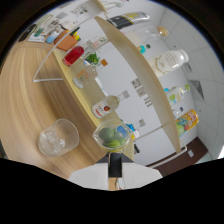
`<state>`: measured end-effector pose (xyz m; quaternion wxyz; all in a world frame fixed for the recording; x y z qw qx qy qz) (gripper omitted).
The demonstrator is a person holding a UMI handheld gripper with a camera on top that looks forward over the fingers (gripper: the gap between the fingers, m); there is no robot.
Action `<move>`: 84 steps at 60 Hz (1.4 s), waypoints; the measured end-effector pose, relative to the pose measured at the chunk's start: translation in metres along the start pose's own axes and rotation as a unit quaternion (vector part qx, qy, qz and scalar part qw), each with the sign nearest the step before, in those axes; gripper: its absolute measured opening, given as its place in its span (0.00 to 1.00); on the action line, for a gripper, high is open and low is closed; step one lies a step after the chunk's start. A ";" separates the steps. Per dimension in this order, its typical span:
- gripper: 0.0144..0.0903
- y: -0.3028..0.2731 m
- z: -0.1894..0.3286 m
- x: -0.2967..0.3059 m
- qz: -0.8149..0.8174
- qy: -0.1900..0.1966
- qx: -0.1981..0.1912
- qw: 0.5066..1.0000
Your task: Make me a cup of Mojito.
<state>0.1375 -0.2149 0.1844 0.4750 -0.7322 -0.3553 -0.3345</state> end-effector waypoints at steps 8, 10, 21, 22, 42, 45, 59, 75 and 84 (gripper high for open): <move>0.02 -0.022 0.001 0.006 -0.124 0.040 0.065 0.989; 0.02 -0.027 -0.001 0.007 -0.152 0.050 0.079 0.984; 0.02 -0.051 -0.009 0.003 -0.279 0.076 0.167 0.943; 0.02 -0.053 -0.009 0.002 -0.290 0.078 0.175 0.938; 0.01 -0.064 -0.013 -0.016 -0.410 0.085 0.232 0.878; 0.02 -0.064 -0.014 -0.016 -0.407 0.083 0.230 0.880; 0.02 -0.069 -0.022 0.010 -0.298 0.088 0.209 0.927; 0.02 -0.049 -0.049 0.097 0.092 0.087 0.147 0.981; 0.02 0.012 -0.040 0.100 0.271 0.050 0.088 0.957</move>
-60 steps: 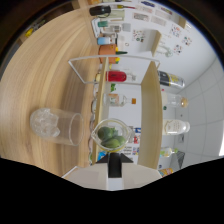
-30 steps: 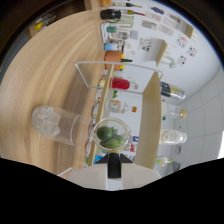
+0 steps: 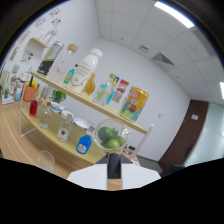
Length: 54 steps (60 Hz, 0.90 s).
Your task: Make me a cup of Mojito.
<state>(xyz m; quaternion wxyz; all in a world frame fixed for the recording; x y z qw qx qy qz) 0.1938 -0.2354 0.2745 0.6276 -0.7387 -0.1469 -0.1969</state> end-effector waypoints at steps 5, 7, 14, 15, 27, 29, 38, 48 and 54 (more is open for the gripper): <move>0.02 0.051 0.007 0.000 0.068 -0.021 -0.060 0.996; 0.02 0.075 0.009 -0.004 0.089 -0.028 -0.083 0.992; 0.02 0.152 0.014 -0.019 0.145 -0.054 -0.173 0.973; 0.02 0.162 0.015 -0.021 0.151 -0.056 -0.185 0.969; 0.02 0.244 0.015 -0.040 0.204 -0.072 -0.283 0.934; 0.02 0.250 0.014 -0.041 0.207 -0.075 -0.296 0.929; 0.02 0.276 0.015 -0.051 0.219 -0.084 -0.319 0.918; 0.03 0.283 0.015 -0.053 0.229 -0.089 -0.328 0.912; 0.05 0.283 0.015 -0.054 0.228 -0.095 -0.329 0.912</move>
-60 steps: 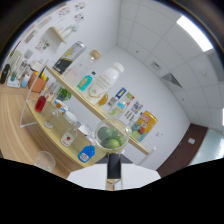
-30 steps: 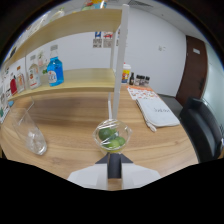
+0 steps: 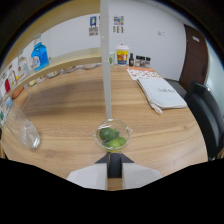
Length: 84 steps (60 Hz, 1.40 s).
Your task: Make me a cup of Mojito.
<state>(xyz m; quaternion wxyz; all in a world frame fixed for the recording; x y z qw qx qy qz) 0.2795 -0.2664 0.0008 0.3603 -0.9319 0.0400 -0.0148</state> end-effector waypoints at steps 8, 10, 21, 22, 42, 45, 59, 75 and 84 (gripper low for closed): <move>0.53 -0.002 -0.009 0.006 -0.003 0.007 0.000 1.000; 0.75 -0.006 -0.014 0.007 -0.004 0.011 0.005 1.000; 0.94 -0.045 -0.066 0.001 -0.025 0.036 0.075 0.996; 0.94 -0.049 -0.073 -0.003 -0.027 0.035 0.084 0.995; 0.94 -0.074 -0.170 -0.130 -0.007 -0.021 0.196 0.980; 0.93 -0.066 -0.170 -0.151 -0.012 -0.030 0.195 0.980; 0.95 -0.035 -0.159 -0.221 -0.015 -0.060 0.163 0.985; 0.94 -0.090 -0.155 -0.243 -0.006 -0.062 0.171 0.983; 0.94 -0.148 -0.145 -0.247 -0.012 -0.059 0.201 0.978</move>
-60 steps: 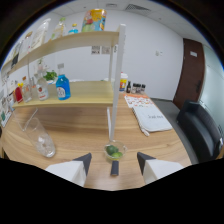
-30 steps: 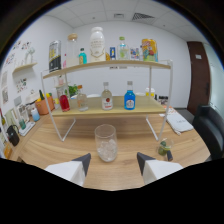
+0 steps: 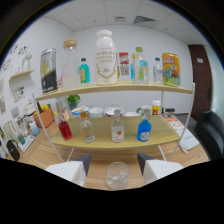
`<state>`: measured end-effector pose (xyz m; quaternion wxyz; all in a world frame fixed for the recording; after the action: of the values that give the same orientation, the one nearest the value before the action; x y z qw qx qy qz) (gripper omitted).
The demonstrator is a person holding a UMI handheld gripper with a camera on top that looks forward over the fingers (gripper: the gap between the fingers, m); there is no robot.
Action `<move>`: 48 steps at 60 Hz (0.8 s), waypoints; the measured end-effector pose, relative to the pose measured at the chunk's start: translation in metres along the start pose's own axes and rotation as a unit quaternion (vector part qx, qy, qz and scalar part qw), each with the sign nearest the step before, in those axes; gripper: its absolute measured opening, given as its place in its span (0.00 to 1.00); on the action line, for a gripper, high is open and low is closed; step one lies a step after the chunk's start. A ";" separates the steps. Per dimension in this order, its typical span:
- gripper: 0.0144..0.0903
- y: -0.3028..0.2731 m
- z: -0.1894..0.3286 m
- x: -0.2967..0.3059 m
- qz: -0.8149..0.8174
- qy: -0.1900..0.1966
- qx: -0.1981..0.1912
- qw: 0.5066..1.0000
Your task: Make me a cup of Mojito.
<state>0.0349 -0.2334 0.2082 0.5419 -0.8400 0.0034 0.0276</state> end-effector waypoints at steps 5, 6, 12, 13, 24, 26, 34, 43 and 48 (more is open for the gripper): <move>0.94 -0.021 0.022 0.000 -0.007 0.000 0.010 1.000; 0.94 -0.024 0.026 0.001 -0.008 0.001 0.011 1.000; 0.94 -0.039 0.056 0.003 -0.012 0.003 0.010 1.000; 0.93 -0.041 0.060 0.004 -0.013 0.005 0.008 1.000; 0.78 -0.043 0.106 0.006 -0.017 0.001 -0.010 1.000; 0.74 -0.040 0.112 0.006 -0.017 -0.001 -0.018 1.000; 0.44 -0.029 0.125 0.010 -0.009 0.003 -0.038 0.999; 0.28 -0.026 0.128 0.014 -0.005 0.009 -0.038 0.999; 0.28 -0.026 0.127 0.016 -0.003 0.013 -0.040 0.999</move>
<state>0.0464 -0.1068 0.1793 0.5080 -0.8612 0.0068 0.0148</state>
